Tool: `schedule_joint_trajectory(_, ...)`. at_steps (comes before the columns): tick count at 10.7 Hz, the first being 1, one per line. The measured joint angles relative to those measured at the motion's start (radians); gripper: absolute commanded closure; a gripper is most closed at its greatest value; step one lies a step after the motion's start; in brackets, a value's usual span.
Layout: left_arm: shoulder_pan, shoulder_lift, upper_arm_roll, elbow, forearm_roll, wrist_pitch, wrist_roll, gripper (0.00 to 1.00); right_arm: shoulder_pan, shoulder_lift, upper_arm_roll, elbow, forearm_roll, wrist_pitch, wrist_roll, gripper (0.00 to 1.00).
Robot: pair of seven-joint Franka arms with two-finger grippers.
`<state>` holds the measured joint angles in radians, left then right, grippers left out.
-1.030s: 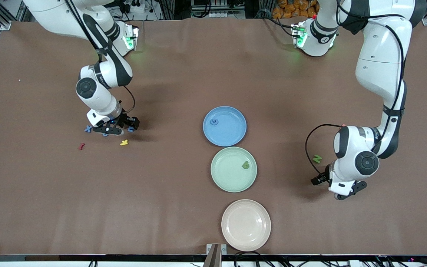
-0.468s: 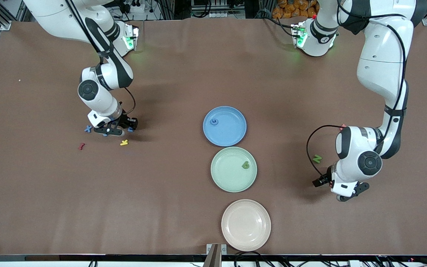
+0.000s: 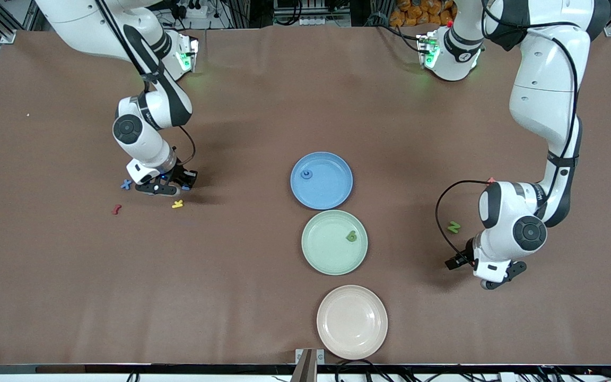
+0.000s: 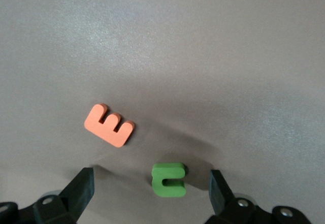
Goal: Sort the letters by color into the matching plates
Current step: 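Grasp and lift the blue 3 and green c with both grippers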
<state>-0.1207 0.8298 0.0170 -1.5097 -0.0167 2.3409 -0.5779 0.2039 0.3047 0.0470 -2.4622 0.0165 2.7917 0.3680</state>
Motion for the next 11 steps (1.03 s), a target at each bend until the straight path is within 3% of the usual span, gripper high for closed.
schedule_joint_trajectory(2,0.000,0.006,0.000,0.001,-0.001,0.005,0.000,0.04,0.000,-0.012,-0.001,0.024,0.000,-0.051,0.000,1.00)
schedule_joint_trajectory(3,0.000,0.007,-0.001,0.002,-0.002,0.006,0.000,0.64,0.000,-0.022,-0.001,0.037,0.001,-0.081,0.000,1.00)
schedule_joint_trajectory(4,0.000,0.007,-0.001,0.003,-0.002,0.006,0.000,0.88,0.000,-0.033,-0.001,0.045,0.002,-0.097,0.001,1.00)
schedule_joint_trajectory(5,0.000,0.007,-0.001,0.004,-0.007,0.006,0.000,0.99,0.002,-0.045,-0.001,0.049,0.002,-0.102,0.001,1.00)
schedule_joint_trajectory(8,-0.001,0.004,-0.003,0.017,-0.039,0.006,-0.017,1.00,0.023,-0.076,-0.001,0.061,0.005,-0.161,0.008,1.00)
schedule_joint_trajectory(11,-0.002,0.000,-0.003,0.020,-0.041,0.002,-0.044,1.00,0.050,-0.096,-0.001,0.088,0.070,-0.207,0.012,1.00)
